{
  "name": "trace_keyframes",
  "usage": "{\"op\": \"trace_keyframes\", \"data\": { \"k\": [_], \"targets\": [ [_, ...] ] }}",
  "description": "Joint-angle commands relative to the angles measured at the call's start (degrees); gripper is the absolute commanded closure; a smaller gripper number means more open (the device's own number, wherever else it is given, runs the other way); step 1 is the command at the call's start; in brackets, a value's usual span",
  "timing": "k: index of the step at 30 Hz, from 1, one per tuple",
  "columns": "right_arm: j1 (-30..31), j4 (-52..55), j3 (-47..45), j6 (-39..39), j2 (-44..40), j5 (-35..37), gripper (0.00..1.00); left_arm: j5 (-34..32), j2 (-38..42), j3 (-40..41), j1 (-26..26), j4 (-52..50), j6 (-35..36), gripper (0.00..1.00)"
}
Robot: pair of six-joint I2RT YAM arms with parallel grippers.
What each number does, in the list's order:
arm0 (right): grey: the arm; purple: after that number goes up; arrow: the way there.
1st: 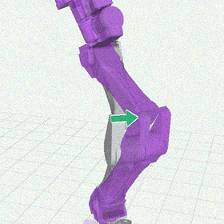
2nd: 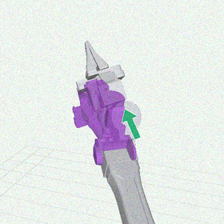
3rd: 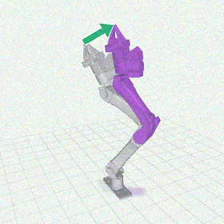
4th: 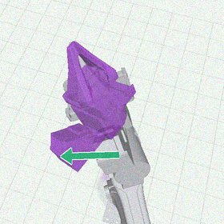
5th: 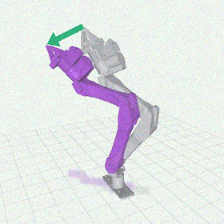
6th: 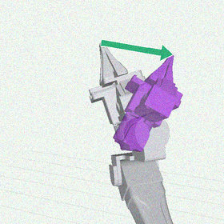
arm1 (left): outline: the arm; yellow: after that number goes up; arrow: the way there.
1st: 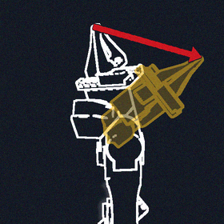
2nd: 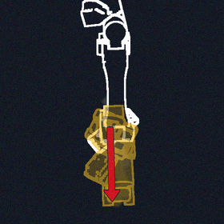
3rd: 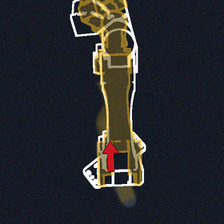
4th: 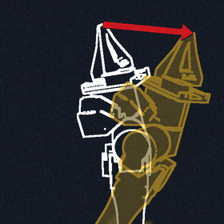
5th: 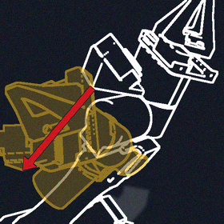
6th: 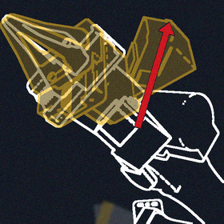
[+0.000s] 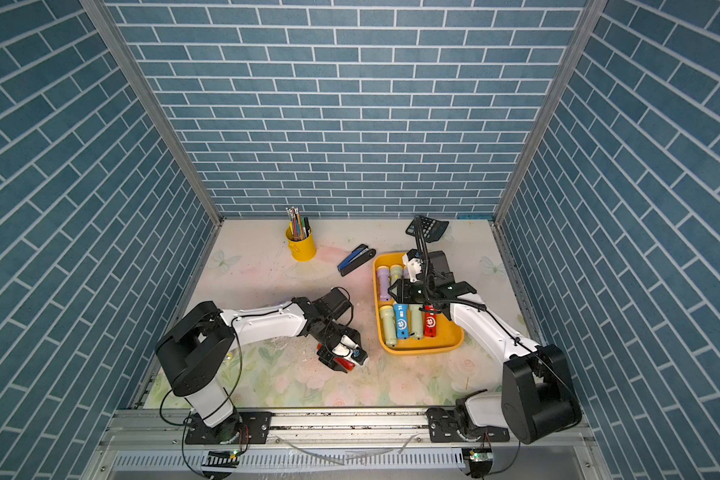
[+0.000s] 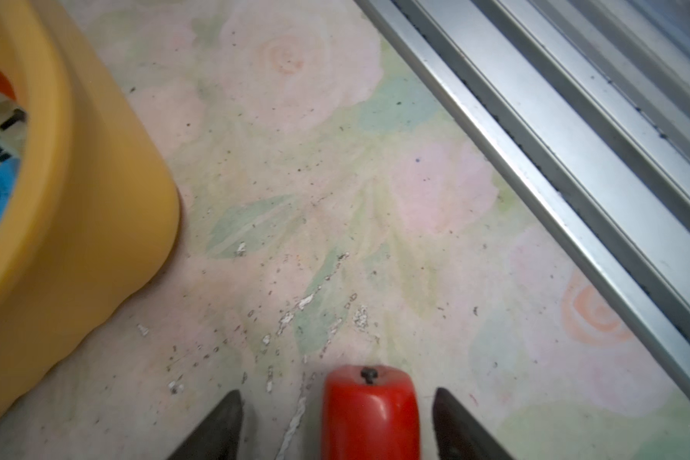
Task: Put the flashlights into the storage boxes
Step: Place the flashlight at the center of the board, then pick up the flashlight from the center of the board.
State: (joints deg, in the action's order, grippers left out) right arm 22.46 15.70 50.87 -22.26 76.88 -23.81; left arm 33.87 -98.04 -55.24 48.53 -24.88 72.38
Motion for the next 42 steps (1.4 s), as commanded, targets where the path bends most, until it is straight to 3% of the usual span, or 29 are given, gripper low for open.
{"op": "trace_keyframes", "data": {
  "k": [1,6,15,23,28,36,42],
  "targets": [
    [0.04,1.37,0.83,-0.33,-1.12,-0.15,0.55,-0.40,3.11,2.51,0.25,4.12,-3.85,0.00],
    [0.58,1.91,1.06,0.00,-1.48,0.19,0.54,-1.39,8.34,5.46,0.03,9.26,-10.17,0.00],
    [4.53,3.96,3.49,2.71,0.28,2.14,0.53,-8.41,20.86,12.75,-1.04,21.10,-30.10,0.00],
    [8.90,4.13,3.41,5.34,-0.93,3.83,0.52,-20.33,29.12,18.12,-2.39,24.25,-54.01,0.00],
    [11.43,5.63,3.19,7.58,-1.63,5.38,0.52,-31.55,33.79,21.60,-3.35,24.90,-69.70,0.00],
    [17.03,9.64,4.27,11.98,0.29,6.94,0.52,-33.96,38.09,23.21,-7.46,17.46,-85.92,0.00],
    [20.67,12.46,6.25,14.42,4.07,7.00,0.50,-30.24,39.38,22.27,-12.81,11.19,-95.13,0.00]
  ]
}}
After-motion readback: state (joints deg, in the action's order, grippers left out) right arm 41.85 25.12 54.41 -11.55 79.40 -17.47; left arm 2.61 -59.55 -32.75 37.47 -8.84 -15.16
